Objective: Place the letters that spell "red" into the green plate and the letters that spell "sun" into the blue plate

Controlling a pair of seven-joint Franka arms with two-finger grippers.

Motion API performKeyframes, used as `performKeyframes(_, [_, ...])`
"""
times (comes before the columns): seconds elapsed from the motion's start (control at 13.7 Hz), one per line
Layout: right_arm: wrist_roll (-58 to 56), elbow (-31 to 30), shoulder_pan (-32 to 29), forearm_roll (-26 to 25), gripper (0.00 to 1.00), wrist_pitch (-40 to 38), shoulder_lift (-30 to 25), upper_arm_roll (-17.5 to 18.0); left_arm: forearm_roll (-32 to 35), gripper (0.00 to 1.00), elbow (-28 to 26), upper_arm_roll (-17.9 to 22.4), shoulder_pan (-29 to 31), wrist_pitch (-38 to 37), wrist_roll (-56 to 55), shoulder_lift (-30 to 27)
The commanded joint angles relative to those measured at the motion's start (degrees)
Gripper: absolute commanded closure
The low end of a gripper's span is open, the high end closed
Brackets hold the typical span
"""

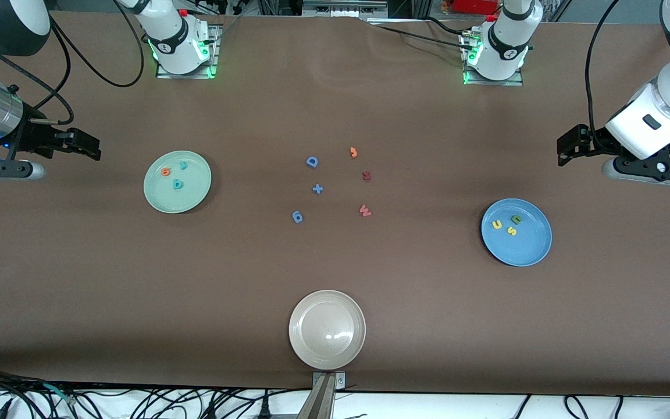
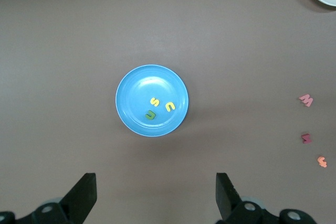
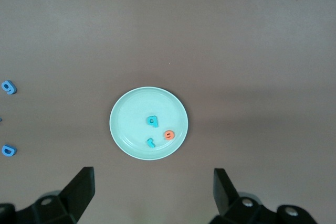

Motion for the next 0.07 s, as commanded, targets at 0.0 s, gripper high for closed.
performKeyframes(0.0, [0.9, 0.7, 0.0, -0.5, 0.0, -0.9, -0.3, 0.3, 0.4, 0.0, 2.0, 0.0, -0.3, -1.0, 0.5, 1.2])
